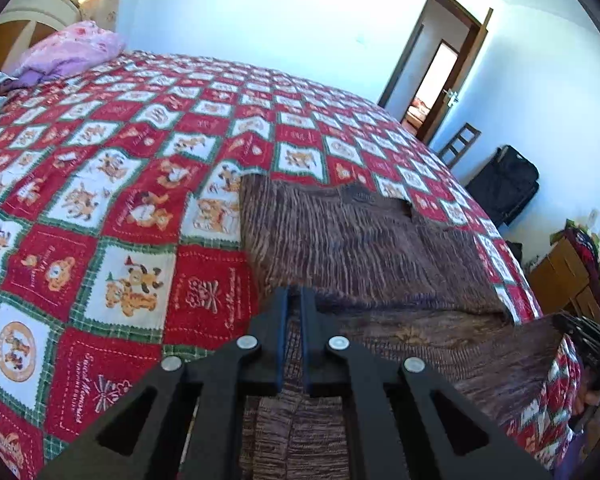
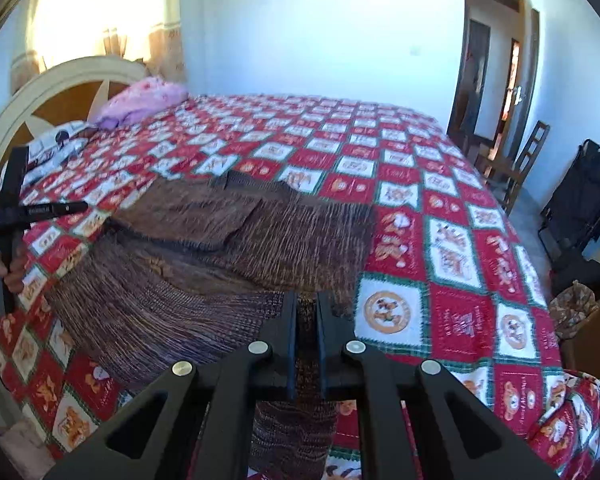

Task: Fold small clothes
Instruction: 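Lift the hem with both grippers and fold it over toward the collar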

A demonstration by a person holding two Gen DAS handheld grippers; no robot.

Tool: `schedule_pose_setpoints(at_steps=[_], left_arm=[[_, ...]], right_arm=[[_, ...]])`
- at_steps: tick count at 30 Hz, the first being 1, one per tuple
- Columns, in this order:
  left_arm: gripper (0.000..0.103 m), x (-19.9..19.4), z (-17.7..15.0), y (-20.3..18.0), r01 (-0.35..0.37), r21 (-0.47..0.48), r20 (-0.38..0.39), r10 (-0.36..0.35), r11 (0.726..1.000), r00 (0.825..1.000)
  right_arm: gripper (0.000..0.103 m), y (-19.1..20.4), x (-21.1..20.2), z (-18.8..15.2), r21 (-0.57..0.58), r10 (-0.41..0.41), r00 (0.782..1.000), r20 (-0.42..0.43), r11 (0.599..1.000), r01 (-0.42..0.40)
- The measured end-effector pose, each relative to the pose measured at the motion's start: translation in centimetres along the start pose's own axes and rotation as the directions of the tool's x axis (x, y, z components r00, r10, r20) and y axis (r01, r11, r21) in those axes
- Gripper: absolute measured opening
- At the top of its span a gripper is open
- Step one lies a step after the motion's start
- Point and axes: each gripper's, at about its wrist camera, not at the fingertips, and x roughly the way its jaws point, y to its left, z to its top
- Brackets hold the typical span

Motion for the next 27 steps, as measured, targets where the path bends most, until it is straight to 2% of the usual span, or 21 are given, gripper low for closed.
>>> schedule_pose_setpoints(at_steps=[4,8,10,12,13,20,23,25,27], left_arm=[[0.010,0.5,-0.9,0.4,0.021,0.023,-0.069,-0.019,1.000,0.997],[0.029,1.7,-2.4,-0.7,0.021,0.125,-0.138,-0.004,0.992,0.990],[0.033,2.5,-3.1,-1.5,0.024,0.173,-0.154,0.003,0.985,0.988],[0.044,3.3,-3.4,-1.8,-0.001,0.199,-0.159,0.033,0.980,0.987],[0.046,3.6,-3.4,-1.8,-0.013,0.203,-0.155,0.045,0.979,0.987],[0.047,3.9,-2.8,-1.4,-0.015,0.167,-0.152,0.041,0.986,0.988],[0.047,4.4,-3.1,-1.7,-0.025,0.184,-0.166,0.056,0.983,0.985],[0.044,4.5,-3.3,-2.2,-0.053,0.209,-0.157,0.087,0.976,0.984],[0.036,4.6,-3.3,-2.6,-0.073,0.220,-0.155,0.108,0.973,0.982]], right_arm=[[0.008,0.1,1.0,-1.1,-0.008,-0.001,1.000,-0.021,1.000,0.001],[0.008,-0.6,1.0,-2.2,0.038,0.012,0.999,-0.038,0.999,-0.010],[0.008,-1.0,0.9,-2.8,0.061,0.016,0.999,-0.047,0.998,-0.013],[0.008,-1.4,0.9,-3.3,0.089,0.021,0.998,-0.058,0.996,-0.016],[0.008,-1.5,0.9,-3.5,0.098,0.022,0.998,-0.060,0.995,-0.016],[0.008,-1.7,0.5,-3.9,0.116,0.029,0.998,-0.056,0.993,-0.023],[0.008,-1.7,0.6,-4.0,0.117,0.030,0.998,-0.059,0.993,-0.022],[0.008,-1.7,0.7,-4.2,0.122,0.031,0.998,-0.063,0.992,-0.023],[0.008,-1.8,0.8,-4.3,0.128,0.032,0.997,-0.065,0.991,-0.024]])
